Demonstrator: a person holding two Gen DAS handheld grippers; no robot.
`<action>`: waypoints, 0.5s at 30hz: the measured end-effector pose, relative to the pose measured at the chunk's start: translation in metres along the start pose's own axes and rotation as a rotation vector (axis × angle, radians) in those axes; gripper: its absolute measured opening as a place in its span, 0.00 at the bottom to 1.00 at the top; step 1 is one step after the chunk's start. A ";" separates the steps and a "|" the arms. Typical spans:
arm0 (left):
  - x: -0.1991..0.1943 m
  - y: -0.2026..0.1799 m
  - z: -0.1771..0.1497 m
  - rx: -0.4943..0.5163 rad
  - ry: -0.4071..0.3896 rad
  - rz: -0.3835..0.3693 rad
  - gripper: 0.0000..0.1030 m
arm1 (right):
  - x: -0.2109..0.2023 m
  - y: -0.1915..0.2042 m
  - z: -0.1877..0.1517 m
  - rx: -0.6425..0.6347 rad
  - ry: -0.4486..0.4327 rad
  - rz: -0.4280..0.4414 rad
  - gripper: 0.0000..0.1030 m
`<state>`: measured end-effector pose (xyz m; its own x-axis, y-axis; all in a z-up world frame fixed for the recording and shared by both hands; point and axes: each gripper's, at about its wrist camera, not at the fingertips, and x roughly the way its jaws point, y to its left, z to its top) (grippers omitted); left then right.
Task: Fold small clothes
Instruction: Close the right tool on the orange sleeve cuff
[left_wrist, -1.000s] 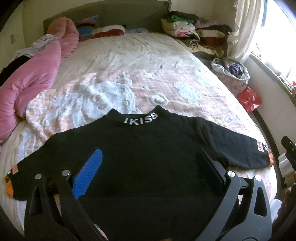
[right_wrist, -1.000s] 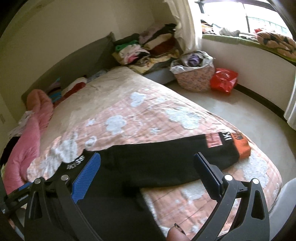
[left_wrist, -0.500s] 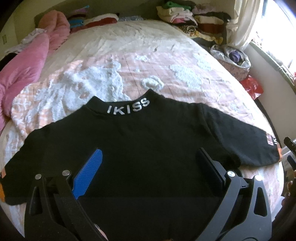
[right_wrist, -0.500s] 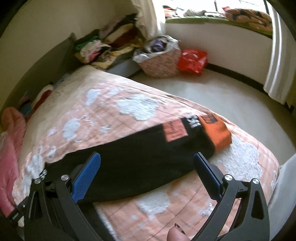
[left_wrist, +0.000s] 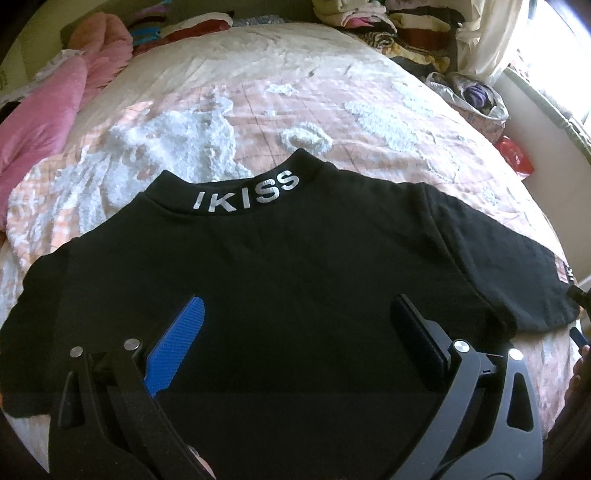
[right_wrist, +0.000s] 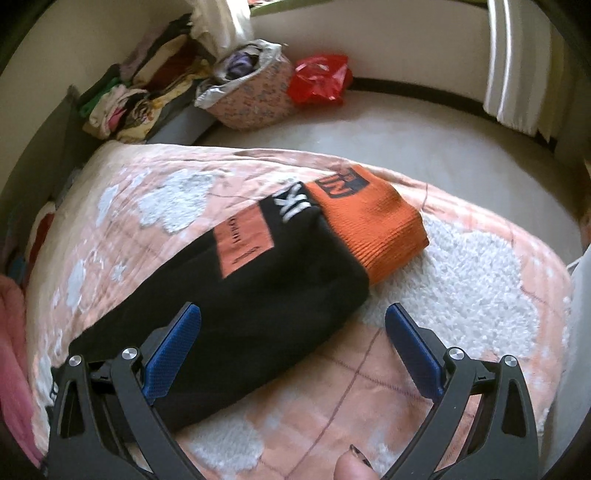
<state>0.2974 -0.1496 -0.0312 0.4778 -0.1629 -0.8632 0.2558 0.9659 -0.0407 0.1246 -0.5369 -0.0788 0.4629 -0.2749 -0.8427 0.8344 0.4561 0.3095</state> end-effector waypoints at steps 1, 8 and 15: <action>0.001 0.000 0.000 0.001 0.000 0.003 0.92 | 0.003 -0.002 0.002 0.016 0.000 0.006 0.96; 0.005 0.010 0.006 -0.016 -0.003 0.015 0.92 | 0.010 -0.023 0.021 0.113 -0.031 0.036 0.56; -0.009 0.016 0.008 -0.032 -0.016 -0.013 0.92 | -0.004 -0.038 0.025 0.142 -0.079 0.166 0.13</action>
<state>0.3040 -0.1345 -0.0204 0.4884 -0.1787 -0.8541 0.2349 0.9696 -0.0686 0.0986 -0.5745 -0.0756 0.6145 -0.2742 -0.7397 0.7760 0.3787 0.5043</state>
